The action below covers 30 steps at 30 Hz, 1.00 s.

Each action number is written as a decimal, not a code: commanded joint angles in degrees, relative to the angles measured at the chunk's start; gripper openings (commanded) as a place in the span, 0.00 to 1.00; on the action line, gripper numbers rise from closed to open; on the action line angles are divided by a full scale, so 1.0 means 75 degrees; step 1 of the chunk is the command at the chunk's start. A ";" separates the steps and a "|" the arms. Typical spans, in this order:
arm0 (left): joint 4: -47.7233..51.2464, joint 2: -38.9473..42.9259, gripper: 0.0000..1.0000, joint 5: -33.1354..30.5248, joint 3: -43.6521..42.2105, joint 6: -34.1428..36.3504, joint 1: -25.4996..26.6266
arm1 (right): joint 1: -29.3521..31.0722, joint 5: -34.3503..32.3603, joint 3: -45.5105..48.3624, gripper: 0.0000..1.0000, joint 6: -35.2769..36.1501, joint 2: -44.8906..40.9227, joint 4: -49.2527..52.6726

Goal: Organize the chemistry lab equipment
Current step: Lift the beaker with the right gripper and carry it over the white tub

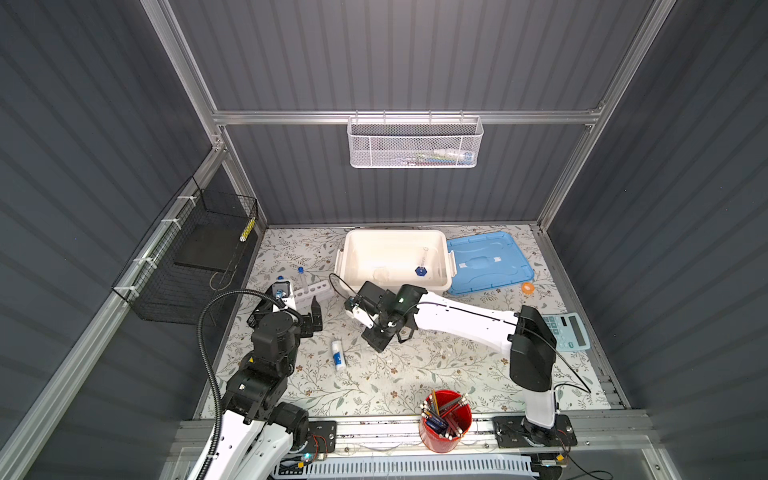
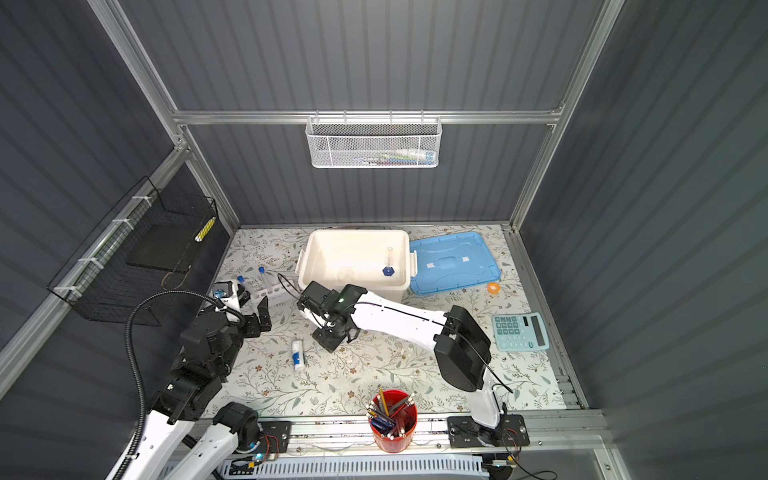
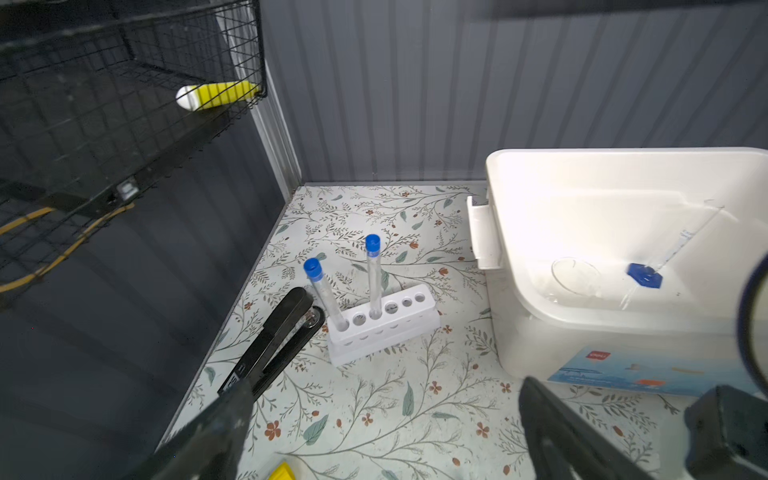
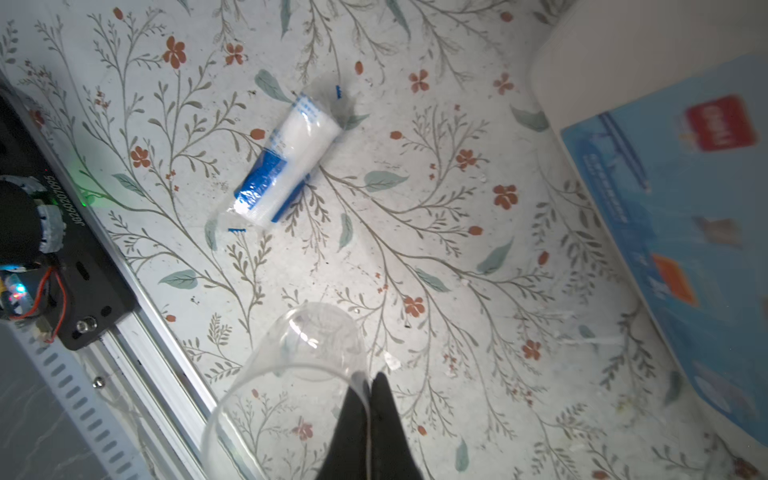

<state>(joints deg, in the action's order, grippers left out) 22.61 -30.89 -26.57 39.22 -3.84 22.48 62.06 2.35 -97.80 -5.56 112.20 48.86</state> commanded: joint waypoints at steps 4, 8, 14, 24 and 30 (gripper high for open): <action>-0.0648 -0.0523 1.00 0.0689 0.0483 0.0254 0.0026 | -0.0230 -0.0182 -0.0132 0.04 0.0343 -0.0747 0.0756; -0.0812 -0.0725 1.00 0.1119 0.0419 0.0126 0.0026 | -0.0385 -0.0149 -0.0533 0.05 0.0481 -0.1055 0.1275; -0.1048 -0.1049 1.00 0.1291 0.0439 0.0234 0.0026 | -0.0752 0.0228 -0.1183 0.06 0.0704 -0.1424 0.1690; -0.1659 -0.1885 1.00 0.2052 0.0390 0.0266 0.0026 | -0.1572 -0.0982 -0.3335 0.08 0.0605 -0.0487 0.2014; -0.1755 -0.1971 1.00 0.2124 0.0224 0.0396 0.0026 | -0.2111 -0.1694 -0.4328 0.08 0.0484 0.0470 0.2476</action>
<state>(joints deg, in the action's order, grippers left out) 11.35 -45.67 -11.88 41.25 -1.93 22.48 47.90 -5.91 -128.33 -1.23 112.86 63.40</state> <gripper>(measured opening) 0.997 0.081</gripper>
